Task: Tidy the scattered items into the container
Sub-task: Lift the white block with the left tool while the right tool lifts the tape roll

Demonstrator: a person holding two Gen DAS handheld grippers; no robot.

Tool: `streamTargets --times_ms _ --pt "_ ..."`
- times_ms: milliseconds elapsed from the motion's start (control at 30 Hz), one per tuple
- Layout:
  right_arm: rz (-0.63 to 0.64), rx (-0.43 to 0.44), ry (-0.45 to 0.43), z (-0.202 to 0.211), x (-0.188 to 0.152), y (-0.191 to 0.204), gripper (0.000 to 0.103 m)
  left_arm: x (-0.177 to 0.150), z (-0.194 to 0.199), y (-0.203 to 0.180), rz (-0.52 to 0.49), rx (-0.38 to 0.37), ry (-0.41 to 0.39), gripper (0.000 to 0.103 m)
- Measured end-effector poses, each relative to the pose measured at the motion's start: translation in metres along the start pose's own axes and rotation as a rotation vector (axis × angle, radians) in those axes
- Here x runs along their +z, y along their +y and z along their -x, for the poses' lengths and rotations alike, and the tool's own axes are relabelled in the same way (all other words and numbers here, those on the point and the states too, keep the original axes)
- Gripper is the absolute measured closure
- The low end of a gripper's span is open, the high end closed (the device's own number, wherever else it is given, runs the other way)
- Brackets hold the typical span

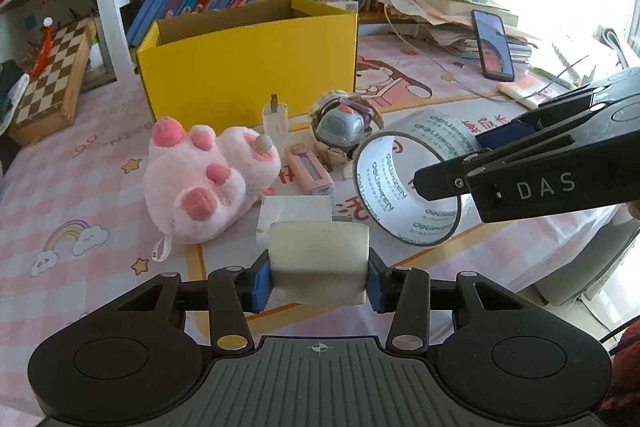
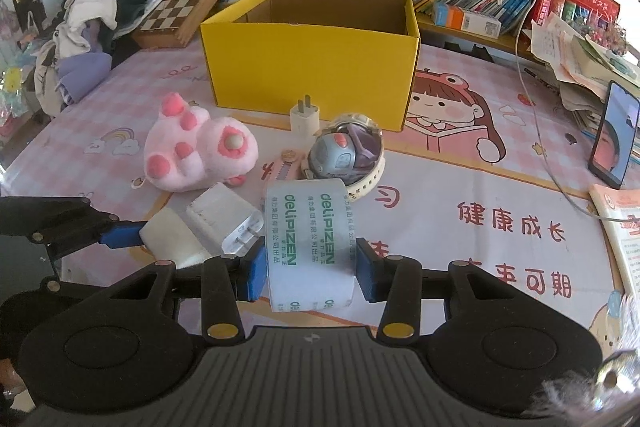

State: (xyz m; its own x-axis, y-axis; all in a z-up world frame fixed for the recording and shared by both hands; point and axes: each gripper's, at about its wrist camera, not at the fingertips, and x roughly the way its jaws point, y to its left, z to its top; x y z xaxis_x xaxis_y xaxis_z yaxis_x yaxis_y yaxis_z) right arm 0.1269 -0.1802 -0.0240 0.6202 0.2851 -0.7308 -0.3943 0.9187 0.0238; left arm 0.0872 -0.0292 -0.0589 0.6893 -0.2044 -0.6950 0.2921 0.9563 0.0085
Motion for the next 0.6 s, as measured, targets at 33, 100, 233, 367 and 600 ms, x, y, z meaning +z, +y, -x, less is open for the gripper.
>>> streamTargets --times_ms 33,100,233,367,600 --pt "-0.002 0.000 0.000 0.001 0.000 0.000 0.061 0.000 0.002 0.000 0.000 0.000 -0.003 0.059" --pt "-0.007 0.001 -0.001 0.003 -0.001 0.002 0.061 -0.001 0.006 0.002 0.001 0.000 -0.008 0.059" --pt "-0.016 -0.005 -0.012 0.007 -0.003 0.005 0.061 -0.002 0.012 0.005 0.006 0.002 -0.021 0.060" --pt "-0.028 -0.018 -0.032 0.013 -0.005 0.006 0.061 -0.001 0.021 0.007 0.006 0.004 -0.048 0.060" --pt "-0.057 -0.040 -0.047 0.021 -0.007 0.006 0.061 0.003 0.029 0.011 0.009 -0.002 -0.079 0.060"
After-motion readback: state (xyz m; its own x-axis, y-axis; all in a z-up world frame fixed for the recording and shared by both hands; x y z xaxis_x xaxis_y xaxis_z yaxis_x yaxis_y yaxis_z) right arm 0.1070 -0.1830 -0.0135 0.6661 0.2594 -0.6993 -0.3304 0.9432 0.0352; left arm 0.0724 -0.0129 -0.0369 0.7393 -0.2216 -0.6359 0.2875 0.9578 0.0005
